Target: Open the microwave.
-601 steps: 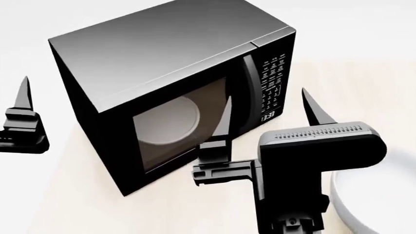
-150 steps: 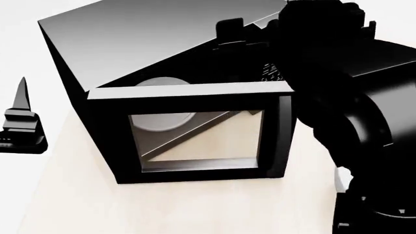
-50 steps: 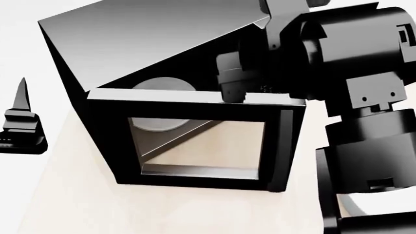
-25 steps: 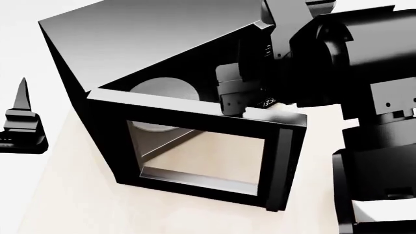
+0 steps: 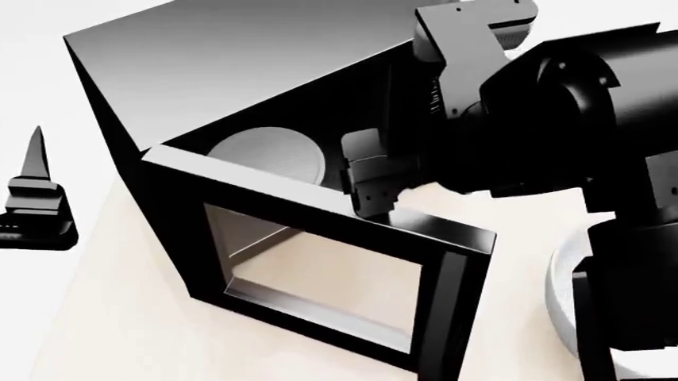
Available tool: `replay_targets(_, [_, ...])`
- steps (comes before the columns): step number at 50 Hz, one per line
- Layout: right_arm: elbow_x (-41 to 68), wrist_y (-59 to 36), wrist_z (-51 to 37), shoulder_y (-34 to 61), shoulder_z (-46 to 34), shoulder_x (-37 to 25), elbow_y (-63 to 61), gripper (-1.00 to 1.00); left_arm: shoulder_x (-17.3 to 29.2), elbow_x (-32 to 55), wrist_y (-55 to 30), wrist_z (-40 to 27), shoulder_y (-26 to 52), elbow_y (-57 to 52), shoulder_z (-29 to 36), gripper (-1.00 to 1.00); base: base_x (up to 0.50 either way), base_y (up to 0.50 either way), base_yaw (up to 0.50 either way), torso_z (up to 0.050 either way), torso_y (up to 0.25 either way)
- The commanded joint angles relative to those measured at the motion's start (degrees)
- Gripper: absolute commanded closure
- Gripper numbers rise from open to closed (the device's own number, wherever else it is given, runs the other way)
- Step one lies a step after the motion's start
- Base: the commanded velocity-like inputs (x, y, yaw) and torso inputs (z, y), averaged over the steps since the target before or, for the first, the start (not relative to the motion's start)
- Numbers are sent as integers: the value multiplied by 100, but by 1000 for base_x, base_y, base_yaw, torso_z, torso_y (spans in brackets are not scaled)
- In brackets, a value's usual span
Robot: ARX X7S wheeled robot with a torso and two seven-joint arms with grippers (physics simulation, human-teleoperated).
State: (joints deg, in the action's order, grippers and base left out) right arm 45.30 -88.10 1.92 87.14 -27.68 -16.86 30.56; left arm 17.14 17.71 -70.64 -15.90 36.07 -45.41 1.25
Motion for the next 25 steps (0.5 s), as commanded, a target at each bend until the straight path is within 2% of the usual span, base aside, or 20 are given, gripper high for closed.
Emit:
replay_targets(1, [211,-117,-220,-439,-807,-314,-108,-100,13,28,4,-19,-7,-4,-7,-100,0,0,-3,0,-11])
replay_targets(25, [1001,18,240,-714,-1853,-713,-917,-100,40,67,80,-54,-13,67,12,-100,0,0,-2,-3,-4])
